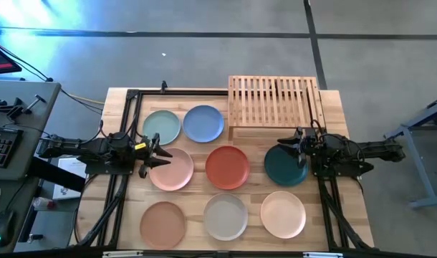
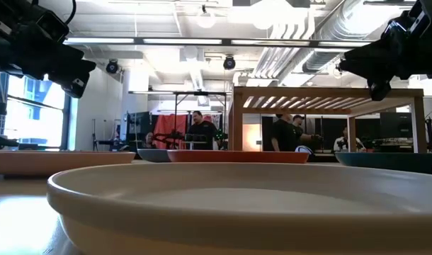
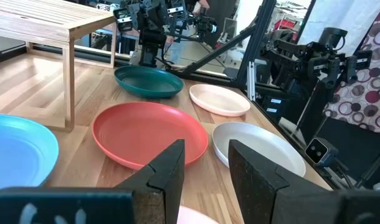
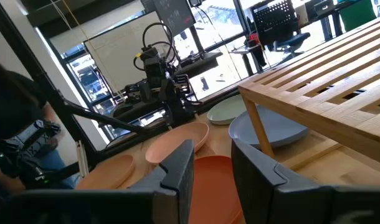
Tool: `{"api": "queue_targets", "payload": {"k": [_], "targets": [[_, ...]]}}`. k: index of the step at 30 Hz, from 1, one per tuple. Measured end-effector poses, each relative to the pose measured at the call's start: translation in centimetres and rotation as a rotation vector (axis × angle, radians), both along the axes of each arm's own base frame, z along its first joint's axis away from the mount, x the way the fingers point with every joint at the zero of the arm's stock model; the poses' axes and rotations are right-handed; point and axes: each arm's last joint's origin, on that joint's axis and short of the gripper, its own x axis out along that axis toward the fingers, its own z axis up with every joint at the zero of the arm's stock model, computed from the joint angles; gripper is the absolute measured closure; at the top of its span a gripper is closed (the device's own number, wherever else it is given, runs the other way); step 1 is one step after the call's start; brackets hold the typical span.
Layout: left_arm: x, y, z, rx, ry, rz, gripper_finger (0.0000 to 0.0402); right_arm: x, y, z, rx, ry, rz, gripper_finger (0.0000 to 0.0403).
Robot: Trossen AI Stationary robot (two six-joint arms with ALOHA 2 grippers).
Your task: Place and stack plates onto a shelf
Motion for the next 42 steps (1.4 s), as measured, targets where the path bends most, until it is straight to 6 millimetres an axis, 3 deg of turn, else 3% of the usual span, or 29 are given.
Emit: {"api": "queue_targets", "payload": {"k": [42], "targets": [[0.01, 0.1, 0.0, 0.003, 0.0, 0.035, 0.0289, 0.0, 0.0, 0.0, 0.0, 0.0, 0.0, 0.0311]]}}
